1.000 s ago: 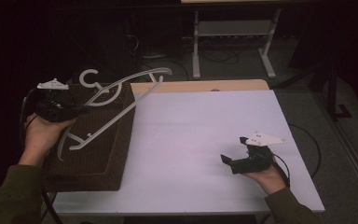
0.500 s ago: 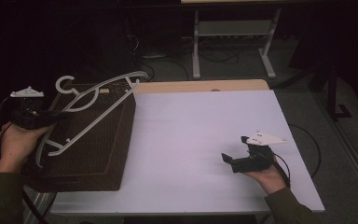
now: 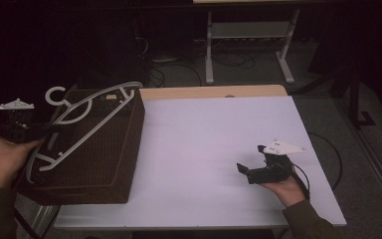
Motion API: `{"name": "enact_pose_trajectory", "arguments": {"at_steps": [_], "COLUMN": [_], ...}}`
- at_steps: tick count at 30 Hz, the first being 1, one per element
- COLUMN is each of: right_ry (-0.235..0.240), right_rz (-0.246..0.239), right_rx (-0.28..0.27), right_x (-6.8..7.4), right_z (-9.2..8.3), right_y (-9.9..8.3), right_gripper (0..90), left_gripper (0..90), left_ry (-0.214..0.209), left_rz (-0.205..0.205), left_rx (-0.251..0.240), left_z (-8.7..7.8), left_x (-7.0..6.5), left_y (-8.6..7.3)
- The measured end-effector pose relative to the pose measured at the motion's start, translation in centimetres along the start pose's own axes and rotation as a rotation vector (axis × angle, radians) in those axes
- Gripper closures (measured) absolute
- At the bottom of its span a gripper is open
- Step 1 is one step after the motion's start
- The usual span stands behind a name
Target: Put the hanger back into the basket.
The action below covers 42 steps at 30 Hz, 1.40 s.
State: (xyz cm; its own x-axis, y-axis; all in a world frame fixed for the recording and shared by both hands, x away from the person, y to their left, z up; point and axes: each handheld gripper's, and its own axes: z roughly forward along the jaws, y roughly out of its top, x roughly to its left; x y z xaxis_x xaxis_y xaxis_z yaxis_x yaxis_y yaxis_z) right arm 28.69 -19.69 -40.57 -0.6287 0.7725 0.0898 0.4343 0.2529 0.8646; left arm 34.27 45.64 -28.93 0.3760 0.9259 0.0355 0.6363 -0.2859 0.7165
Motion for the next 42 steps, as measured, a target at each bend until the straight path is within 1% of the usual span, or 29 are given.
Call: {"name": "enact_pose_trajectory", "arguments": {"at_steps": [2,3,6,7,12,14,18,22,26,30,32,33,34,35,36,37,38,41,42], "right_ry": [-0.001,-0.001,-0.001,-0.001,-0.002,-0.003,-0.004,-0.005,-0.006,-0.007,-0.007,-0.007,-0.007,-0.008,-0.008,-0.008,-0.008,-0.008,-0.01], "right_rz": [-0.001,0.0,-0.001,-0.001,-0.002,-0.004,-0.004,0.004,0.001,0.003,0.003,0.002,0.004,0.003,0.003,0.0,0.003,0.002,0.007], "right_rx": [0.0,0.0,0.0,0.0,0.0,0.001,0.002,0.002,0.001,0.001,0.001,0.001,0.002,0.001,0.001,-0.001,0.0,-0.004,-0.004], "right_x": [0.0,0.0,0.0,0.0,0.0,0.0,0.0,0.0,-0.1,-0.1,-0.1,-0.1,-0.1,-0.1,-0.1,-0.1,-0.1,-0.1,-0.1], "right_z": [0.0,0.0,0.0,0.0,0.0,0.0,0.0,0.0,-0.1,-0.1,-0.1,-0.1,-0.1,-0.1,-0.1,-0.1,-0.2,-0.3,-0.3], "right_y": [0.0,0.0,0.0,0.0,0.0,0.0,0.0,0.0,0.0,-0.1,-0.1,-0.1,-0.1,-0.1,-0.1,-0.1,-0.1,-0.1,-0.1], "right_gripper": [1.0,1.0,1.1,1.0,1.0,1.0,1.0,1.1,1.1,1.1,1.1,1.1,1.1,1.1,1.1,1.1,1.1,1.1,1.1], "left_gripper": [82.1,82.1,82.0,82.0,82.0,82.0,82.0,82.0,81.9,81.6,81.3,81.0,79.4,75.1,75.1,68.7,65.0,56.1,54.1], "left_ry": [0.002,0.009,0.015,0.02,0.028,0.025,0.023,0.024,0.028,0.021,0.014,-0.01,-0.014,-0.014,-0.021,-0.032,-0.04,-0.048,-0.06], "left_rz": [-0.004,-0.01,-0.012,-0.018,-0.027,-0.022,-0.013,-0.006,0.002,0.014,0.01,0.001,0.003,0.003,-0.001,-0.014,-0.019,-0.026,-0.04], "left_rx": [0.001,0.007,0.016,0.024,0.04,0.064,0.086,0.101,0.111,0.137,0.14,0.149,0.143,0.143,0.133,0.113,0.104,0.082,0.067], "left_z": [0.0,0.0,0.0,0.1,0.4,0.8,1.3,1.7,1.9,2.5,2.6,2.9,2.9,2.9,2.8,2.8,2.7,2.6,2.6], "left_x": [0.2,0.5,0.8,1.1,1.5,1.7,1.6,1.5,1.5,1.4,1.4,1.5,1.5,1.5,1.5,1.5,1.4,1.2,1.1], "left_y": [-0.1,-0.4,-0.5,-0.8,-1.1,-1.3,-1.4,-1.5,-1.5,-1.7,-1.8,-1.9,-1.9,-1.9,-1.9,-1.8,-1.8,-1.5,-1.4]}}
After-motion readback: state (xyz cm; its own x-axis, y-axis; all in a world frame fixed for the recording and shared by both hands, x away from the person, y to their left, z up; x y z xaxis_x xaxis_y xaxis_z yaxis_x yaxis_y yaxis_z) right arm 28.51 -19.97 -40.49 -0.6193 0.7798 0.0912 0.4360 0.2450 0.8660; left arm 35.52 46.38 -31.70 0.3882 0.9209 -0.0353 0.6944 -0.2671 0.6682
